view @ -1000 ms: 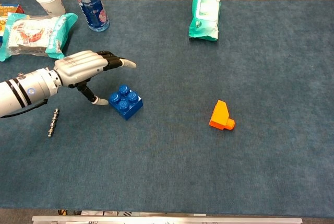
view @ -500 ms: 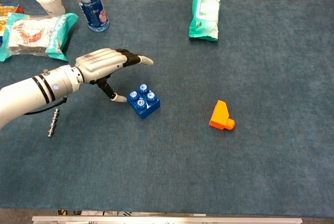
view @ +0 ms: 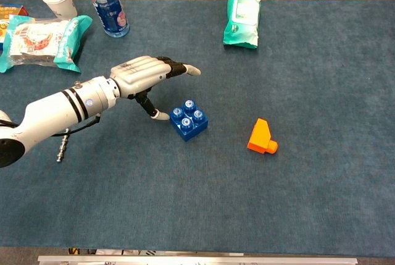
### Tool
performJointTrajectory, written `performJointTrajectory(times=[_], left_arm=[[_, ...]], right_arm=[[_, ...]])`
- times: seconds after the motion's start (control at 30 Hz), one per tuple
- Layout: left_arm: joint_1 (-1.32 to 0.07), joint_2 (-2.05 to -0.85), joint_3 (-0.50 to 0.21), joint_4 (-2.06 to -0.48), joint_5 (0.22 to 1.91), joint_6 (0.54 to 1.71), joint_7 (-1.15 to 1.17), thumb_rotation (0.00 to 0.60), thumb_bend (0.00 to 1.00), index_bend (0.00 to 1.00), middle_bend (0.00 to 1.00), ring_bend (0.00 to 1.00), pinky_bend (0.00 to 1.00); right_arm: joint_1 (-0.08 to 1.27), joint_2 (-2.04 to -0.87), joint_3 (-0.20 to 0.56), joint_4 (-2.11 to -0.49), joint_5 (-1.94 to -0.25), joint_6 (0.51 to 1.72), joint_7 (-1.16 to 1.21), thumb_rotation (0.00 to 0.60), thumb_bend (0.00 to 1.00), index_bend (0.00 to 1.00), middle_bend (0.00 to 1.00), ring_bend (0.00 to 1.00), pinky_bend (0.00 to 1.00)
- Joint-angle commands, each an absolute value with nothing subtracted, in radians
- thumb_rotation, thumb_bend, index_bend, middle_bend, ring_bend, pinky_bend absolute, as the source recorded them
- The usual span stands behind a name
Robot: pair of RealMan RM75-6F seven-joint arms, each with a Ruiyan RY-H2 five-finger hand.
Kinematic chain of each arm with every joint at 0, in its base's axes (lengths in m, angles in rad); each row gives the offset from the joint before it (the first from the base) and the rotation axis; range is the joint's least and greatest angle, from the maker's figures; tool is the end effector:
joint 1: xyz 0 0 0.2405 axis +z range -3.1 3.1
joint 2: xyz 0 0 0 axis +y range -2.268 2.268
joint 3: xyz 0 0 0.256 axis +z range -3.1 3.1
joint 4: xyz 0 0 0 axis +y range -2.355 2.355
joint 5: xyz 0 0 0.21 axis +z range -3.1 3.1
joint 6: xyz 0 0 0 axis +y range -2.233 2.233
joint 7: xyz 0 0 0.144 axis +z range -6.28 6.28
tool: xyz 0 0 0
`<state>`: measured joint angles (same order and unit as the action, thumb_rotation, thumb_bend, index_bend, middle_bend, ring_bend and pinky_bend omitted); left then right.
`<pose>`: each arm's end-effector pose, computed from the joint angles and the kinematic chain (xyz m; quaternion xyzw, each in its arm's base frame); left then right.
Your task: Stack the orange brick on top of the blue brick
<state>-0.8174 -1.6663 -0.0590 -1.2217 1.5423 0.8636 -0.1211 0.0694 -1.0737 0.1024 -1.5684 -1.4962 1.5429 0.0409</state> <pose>-0.1371 0.3303 -0.0701 -0.8185 -0.3450 -0.3825 0.2546 -0.3172 -0.1871 0.1937 0.5752 -0.3446 0.4059 0.6210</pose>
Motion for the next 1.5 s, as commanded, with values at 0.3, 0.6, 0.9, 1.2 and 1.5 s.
performJointTrajectory(times=[0.3, 0.6, 0.9, 1.2, 1.5], left_arm=[[-0.705, -1.502, -0.031, -1.343, 1.527, 1.024, -0.011, 0.6, 0.15, 0.1, 0.15, 0.16, 0.1], [-0.555, -1.329, -0.009, -1.498, 1.469, 1.189, 0.085, 0.6, 0.15, 0.1, 0.15, 0.16, 0.1], [-0.398, -1.212, 0.012, -1.594, 1.406, 1.346, 0.144, 0.6, 0.15, 0.1, 0.15, 0.16, 0.1], [-0.288, -1.161, 0.033, -1.627, 1.404, 1.438, 0.137, 0.6, 0.15, 0.1, 0.15, 0.16, 0.1], [-0.231, -1.146, 0.028, -1.636, 1.404, 1.467, 0.114, 0.6, 0.15, 0.1, 0.15, 0.16, 0.1]], right_arm=[[0.115, -1.044, 0.084, -1.598, -1.585, 1.503, 0.051, 0.6, 0.19, 0.28, 0.34, 0.27, 0.31], [0.206, -1.006, 0.05, -1.655, -1.679, 1.379, 0.044, 0.6, 0.19, 0.28, 0.36, 0.27, 0.31], [0.314, -1.019, 0.004, -1.679, -1.772, 1.223, 0.025, 0.6, 0.19, 0.3, 0.36, 0.27, 0.31], [0.435, -1.079, -0.048, -1.67, -1.832, 1.031, -0.001, 0.6, 0.19, 0.32, 0.37, 0.28, 0.31], [0.514, -1.159, -0.073, -1.628, -1.847, 0.928, -0.041, 0.6, 0.19, 0.32, 0.4, 0.28, 0.31]])
